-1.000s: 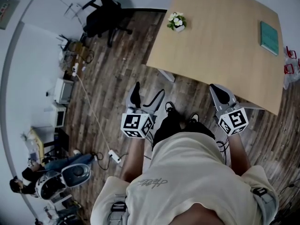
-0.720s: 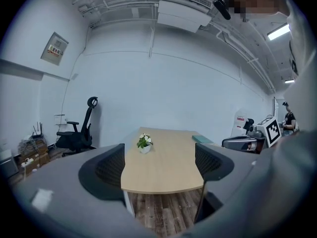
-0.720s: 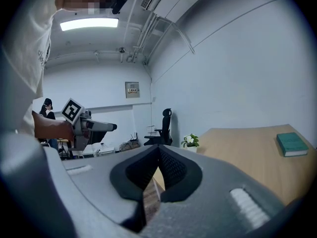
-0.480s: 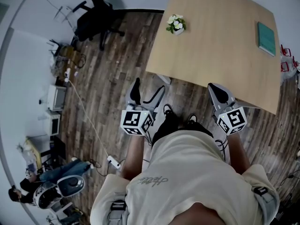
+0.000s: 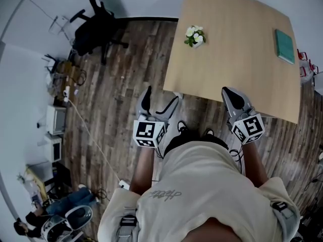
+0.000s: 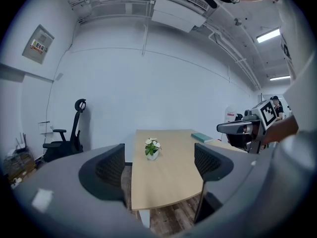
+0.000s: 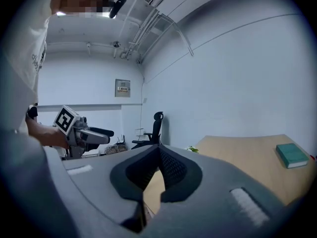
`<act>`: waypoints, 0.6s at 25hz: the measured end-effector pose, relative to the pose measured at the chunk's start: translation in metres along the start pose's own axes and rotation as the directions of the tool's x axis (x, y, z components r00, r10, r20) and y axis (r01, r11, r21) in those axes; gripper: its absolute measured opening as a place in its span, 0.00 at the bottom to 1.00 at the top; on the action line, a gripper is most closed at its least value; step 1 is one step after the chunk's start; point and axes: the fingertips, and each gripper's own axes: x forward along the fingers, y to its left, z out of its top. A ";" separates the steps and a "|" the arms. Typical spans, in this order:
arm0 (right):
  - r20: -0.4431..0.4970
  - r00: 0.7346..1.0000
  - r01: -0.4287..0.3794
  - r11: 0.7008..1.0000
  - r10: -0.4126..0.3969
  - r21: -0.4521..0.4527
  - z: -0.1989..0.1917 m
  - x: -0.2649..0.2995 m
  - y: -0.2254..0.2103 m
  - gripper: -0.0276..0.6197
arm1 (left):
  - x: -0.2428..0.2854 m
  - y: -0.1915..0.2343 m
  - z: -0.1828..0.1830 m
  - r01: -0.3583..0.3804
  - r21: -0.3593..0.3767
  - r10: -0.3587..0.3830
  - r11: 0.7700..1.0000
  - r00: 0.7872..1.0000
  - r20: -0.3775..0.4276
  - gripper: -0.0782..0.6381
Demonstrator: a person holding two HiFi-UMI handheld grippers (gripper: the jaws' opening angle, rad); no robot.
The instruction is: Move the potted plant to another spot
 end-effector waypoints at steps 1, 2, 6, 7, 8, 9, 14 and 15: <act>-0.002 1.000 0.011 1.000 -0.011 0.000 0.000 0.004 0.001 0.05 | 0.003 0.006 0.000 0.010 -0.004 -0.010 1.000 1.000 0.002 0.74; -0.003 1.000 0.024 1.000 -0.024 0.003 0.000 0.008 0.001 0.05 | 0.005 0.012 0.001 0.020 -0.011 -0.020 1.000 1.000 0.004 0.74; -0.004 0.995 0.099 0.995 -0.099 0.024 0.000 0.015 -0.002 0.05 | 0.012 0.025 0.000 0.068 -0.009 -0.068 0.998 0.998 -0.006 0.74; -0.004 0.993 0.118 0.993 -0.118 0.028 0.000 0.016 -0.002 0.05 | 0.013 0.028 -0.001 0.082 -0.001 -0.082 0.997 0.997 -0.009 0.74; -0.005 0.991 0.133 0.991 -0.133 0.030 0.001 0.017 -0.003 0.05 | 0.015 0.031 -0.001 0.094 0.003 -0.094 0.996 0.996 -0.010 0.74; -0.007 0.989 0.145 0.989 -0.145 0.030 0.001 0.018 -0.002 0.05 | 0.017 0.034 -0.002 0.105 0.005 -0.105 0.994 0.994 -0.011 0.74; -0.036 0.981 0.191 0.982 -0.191 0.003 -0.003 0.016 0.003 0.05 | 0.031 0.038 -0.009 0.150 -0.007 -0.150 0.989 0.989 -0.016 0.74; -0.042 0.979 0.201 0.980 -0.200 0.004 -0.004 0.014 0.001 0.05 | 0.035 0.037 -0.011 0.161 -0.012 -0.161 0.987 0.987 -0.018 0.74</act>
